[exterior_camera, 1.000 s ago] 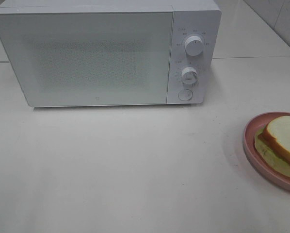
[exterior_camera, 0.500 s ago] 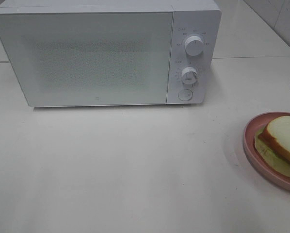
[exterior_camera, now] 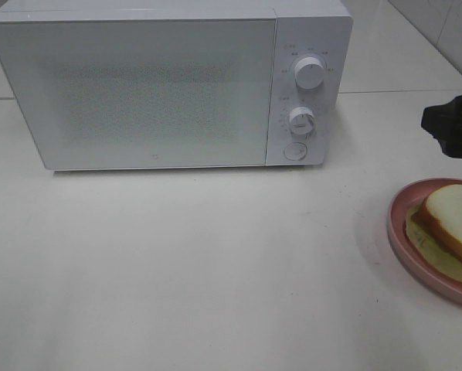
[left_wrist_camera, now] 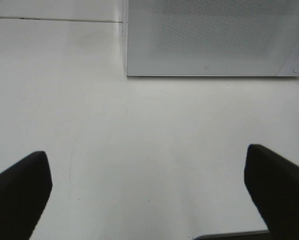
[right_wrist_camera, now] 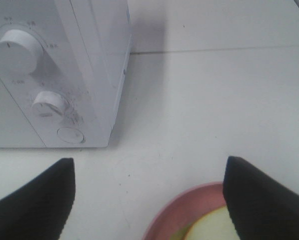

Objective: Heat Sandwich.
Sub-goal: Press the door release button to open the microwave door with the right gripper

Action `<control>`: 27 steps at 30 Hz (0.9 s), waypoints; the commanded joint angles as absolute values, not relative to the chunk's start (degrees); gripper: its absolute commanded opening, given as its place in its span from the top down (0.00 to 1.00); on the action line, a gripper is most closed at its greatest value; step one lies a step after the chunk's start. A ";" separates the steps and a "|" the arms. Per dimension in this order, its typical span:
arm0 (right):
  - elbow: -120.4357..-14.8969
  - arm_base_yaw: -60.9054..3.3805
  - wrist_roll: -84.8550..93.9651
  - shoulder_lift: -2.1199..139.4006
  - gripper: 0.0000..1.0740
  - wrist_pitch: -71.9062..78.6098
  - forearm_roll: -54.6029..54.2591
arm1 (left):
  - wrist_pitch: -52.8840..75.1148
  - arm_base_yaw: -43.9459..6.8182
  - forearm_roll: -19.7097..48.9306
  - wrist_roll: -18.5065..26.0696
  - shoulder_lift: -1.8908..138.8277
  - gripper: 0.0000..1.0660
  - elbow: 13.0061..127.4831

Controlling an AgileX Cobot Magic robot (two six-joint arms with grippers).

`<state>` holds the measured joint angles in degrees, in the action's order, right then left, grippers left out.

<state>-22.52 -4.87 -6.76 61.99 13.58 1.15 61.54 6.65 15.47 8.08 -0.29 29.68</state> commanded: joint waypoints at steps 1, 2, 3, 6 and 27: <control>-22.63 -4.93 -6.65 64.17 0.29 19.88 0.63 | 61.42 6.70 15.58 8.02 -1.20 0.08 29.51; -22.63 -5.04 -4.35 66.00 0.29 23.03 -1.15 | 61.42 6.70 15.58 8.02 -1.20 0.08 29.51; -22.63 -5.04 -2.41 66.98 0.29 24.58 -2.64 | 61.42 6.70 15.58 8.02 -1.20 0.08 29.51; -22.63 -5.44 3.61 69.61 0.29 28.36 -8.71 | 61.42 6.70 15.58 8.02 -1.20 0.08 29.51; -22.63 -29.22 18.05 86.40 0.29 52.48 -29.22 | 61.42 6.70 15.58 8.02 -1.20 0.08 29.51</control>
